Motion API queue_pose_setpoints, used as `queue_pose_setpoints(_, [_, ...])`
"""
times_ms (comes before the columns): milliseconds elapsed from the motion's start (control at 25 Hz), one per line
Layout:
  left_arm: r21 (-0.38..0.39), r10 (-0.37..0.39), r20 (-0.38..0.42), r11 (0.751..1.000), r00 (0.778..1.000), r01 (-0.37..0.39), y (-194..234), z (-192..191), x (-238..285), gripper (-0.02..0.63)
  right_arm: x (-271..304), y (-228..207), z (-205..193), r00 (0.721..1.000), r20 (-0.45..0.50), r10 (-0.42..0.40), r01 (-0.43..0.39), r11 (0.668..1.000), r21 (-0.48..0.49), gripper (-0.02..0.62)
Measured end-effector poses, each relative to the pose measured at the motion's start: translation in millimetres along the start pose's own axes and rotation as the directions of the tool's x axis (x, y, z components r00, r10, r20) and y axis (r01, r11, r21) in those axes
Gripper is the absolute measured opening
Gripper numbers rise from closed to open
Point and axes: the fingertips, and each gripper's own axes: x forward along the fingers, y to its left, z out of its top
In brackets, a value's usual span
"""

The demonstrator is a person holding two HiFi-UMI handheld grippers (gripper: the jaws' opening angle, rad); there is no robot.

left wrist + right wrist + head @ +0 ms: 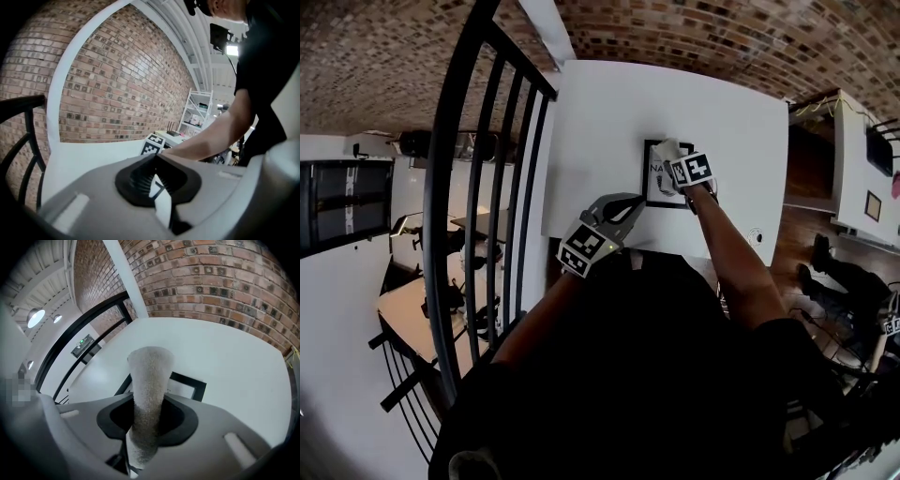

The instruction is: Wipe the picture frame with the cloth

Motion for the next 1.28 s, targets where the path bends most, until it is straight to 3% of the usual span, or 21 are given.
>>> queue_pose_setpoints(400, [0.016,-0.035,-0.01,0.999,0.999,0.035,-8,-2,11,0.002,-11,43,-41,0.993,0.007,0.115,-0.115,0.993,-0.005,0.112])
queue_pose_setpoints(640, [0.028,-0.056,-0.013,0.998,0.998,0.056,-14,1,20,0.002,-20,54,-66,0.992,0.007,0.128,-0.128,0.992,0.011,0.112])
queue_pose_setpoints(920, [0.031,-0.058,-0.013,0.998,0.998,0.058,-16,0,25,0.002,-23,67,-99,0.988,-0.057,0.141,-0.14,0.99,0.02,0.114])
queue_pose_setpoints(1280, [0.015,-0.03,-0.002,0.999,1.0,0.03,-13,-3,19,0.002,-36,91,-94,0.976,-0.062,0.21,-0.212,0.977,-0.017,0.115])
